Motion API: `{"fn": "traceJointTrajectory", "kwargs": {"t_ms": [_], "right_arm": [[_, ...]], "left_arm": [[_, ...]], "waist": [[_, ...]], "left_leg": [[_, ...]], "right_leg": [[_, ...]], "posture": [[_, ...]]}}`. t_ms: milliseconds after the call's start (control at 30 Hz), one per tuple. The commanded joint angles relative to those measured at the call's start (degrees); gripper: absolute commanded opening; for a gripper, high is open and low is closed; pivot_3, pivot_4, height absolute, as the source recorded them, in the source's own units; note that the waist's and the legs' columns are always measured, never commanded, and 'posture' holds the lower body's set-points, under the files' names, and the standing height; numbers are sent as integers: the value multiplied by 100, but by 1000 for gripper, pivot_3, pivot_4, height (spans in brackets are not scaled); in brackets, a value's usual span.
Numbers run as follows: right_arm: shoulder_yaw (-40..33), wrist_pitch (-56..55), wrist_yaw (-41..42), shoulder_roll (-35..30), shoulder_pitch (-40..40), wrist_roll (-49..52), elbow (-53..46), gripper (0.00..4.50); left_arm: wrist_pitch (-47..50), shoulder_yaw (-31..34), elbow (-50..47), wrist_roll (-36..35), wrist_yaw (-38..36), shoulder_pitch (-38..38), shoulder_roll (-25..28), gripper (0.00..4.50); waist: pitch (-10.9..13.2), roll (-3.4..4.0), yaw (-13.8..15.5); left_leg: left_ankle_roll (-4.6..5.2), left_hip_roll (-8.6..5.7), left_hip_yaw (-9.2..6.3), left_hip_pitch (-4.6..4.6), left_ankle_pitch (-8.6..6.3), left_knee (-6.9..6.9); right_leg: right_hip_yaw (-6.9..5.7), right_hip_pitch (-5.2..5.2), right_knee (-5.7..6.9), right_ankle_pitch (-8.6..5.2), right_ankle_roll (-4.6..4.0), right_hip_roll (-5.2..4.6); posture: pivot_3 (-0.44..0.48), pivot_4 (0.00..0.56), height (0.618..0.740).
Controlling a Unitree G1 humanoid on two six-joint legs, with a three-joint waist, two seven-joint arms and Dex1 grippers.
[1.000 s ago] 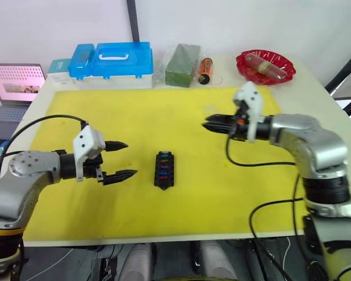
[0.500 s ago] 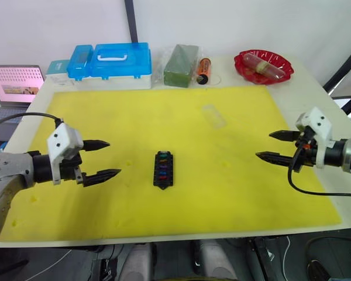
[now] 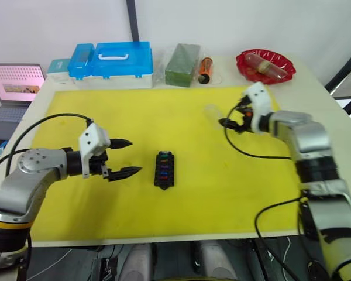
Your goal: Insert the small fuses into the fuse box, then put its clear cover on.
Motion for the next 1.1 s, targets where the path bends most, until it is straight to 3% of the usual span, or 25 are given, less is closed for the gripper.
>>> {"fn": "traceJointTrajectory", "kwargs": {"t_ms": [33,300,400,600,867,1100], "right_arm": [[-102,-488,-2,260,-527,-103,888,4474],[-6,-1114,-118,639,-1075,-557,2408,4474],[-48,-1303,-127,716,-1145,-630,2680,3850],[-152,-1515,-124,783,-1195,-672,2822,1875],[-240,-1272,-108,702,-1102,-682,2338,1902],[-344,-575,-123,665,-858,-559,1226,1902]], "left_arm": [[0,19,-306,-15,147,93,-58,4500],[131,33,-683,-99,403,387,-156,4500],[186,20,-854,-134,518,532,-207,4500],[477,-24,-1405,-272,895,961,-385,4500],[1173,-861,-2057,211,2146,1348,-874,4500],[1850,-1457,-2112,846,3504,1250,-1622,4500]], "waist": [[0,0,-5],[0,1,-44],[0,1,-48],[-1,2,-53],[-1,3,-43],[-4,8,-8]], "left_leg": [[0,0,-1,0,0,0],[0,0,-5,0,0,-3],[0,1,-5,2,0,-5],[0,1,-5,4,0,-5],[0,0,-5,4,0,-4],[0,-2,-7,4,0,-2]], "right_leg": [[0,0,2,0,0,1],[-1,-1,4,0,0,0],[0,-1,5,0,0,2],[0,-1,6,0,0,2],[4,-1,8,1,0,1],[4,1,10,1,0,-1]], "posture": [[0,150,740],[0,150,740],[0,150,740],[0,150,740],[0,150,740],[0,150,740]]}}
